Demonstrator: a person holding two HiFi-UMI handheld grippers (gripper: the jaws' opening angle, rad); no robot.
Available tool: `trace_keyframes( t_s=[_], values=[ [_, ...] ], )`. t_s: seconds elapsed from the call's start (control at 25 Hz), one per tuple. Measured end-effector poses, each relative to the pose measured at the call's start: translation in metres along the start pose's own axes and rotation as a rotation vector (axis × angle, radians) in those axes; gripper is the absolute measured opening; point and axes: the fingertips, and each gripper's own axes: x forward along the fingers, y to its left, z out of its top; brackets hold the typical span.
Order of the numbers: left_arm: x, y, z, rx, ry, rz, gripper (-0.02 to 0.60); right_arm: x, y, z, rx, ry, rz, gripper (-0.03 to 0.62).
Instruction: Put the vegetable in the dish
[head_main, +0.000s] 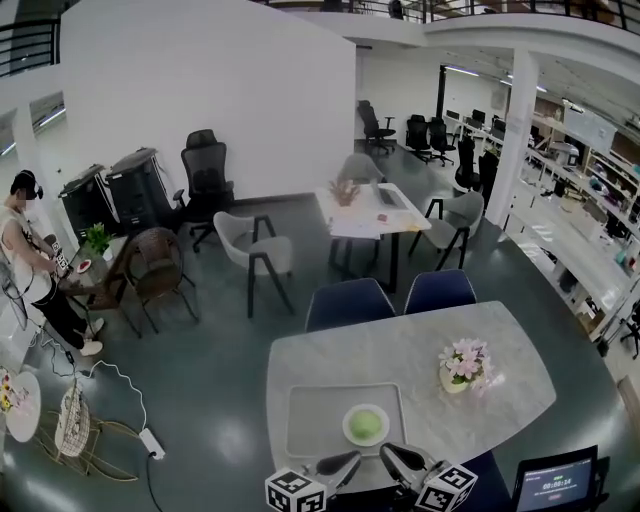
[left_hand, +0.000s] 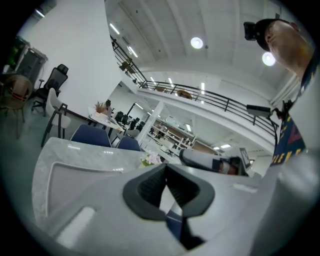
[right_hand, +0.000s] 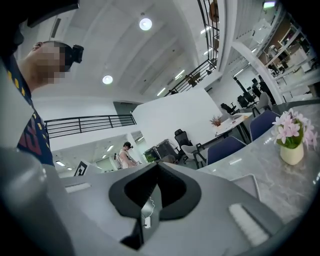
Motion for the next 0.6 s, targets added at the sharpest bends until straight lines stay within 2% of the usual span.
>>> trace_keyframes(
  t_s=[0.2, 0.6],
  values=[
    [-0.004, -0.010, 0.000, 0.040, -0.003, 0.006, 0.002, -0.005, 0.006, 0.002, -0.008, -0.020, -0.003, 0.006],
    [-0.008, -0.012, -0.013, 0.038, 0.011, 0.022, 0.002, -0.013, 0.011, -0.012, -0.027, -0.003, -0.006, 0.006]
  ],
)
